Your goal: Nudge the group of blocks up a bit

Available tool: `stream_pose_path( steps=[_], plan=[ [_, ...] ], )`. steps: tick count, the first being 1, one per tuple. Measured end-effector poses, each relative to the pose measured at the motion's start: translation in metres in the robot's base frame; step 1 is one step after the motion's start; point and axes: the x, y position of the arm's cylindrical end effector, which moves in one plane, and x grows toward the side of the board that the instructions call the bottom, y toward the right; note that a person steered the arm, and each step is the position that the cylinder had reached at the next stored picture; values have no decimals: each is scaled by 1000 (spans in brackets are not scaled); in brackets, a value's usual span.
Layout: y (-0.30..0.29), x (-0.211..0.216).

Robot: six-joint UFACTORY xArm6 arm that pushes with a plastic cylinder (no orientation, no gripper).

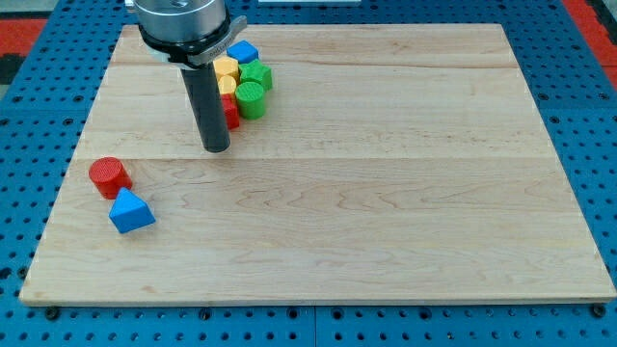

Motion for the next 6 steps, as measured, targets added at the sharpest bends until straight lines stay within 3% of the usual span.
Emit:
stream_pose_path(
  steps=[5, 6],
  plan=[
    [-10, 11],
    [-10, 34]
  ],
)
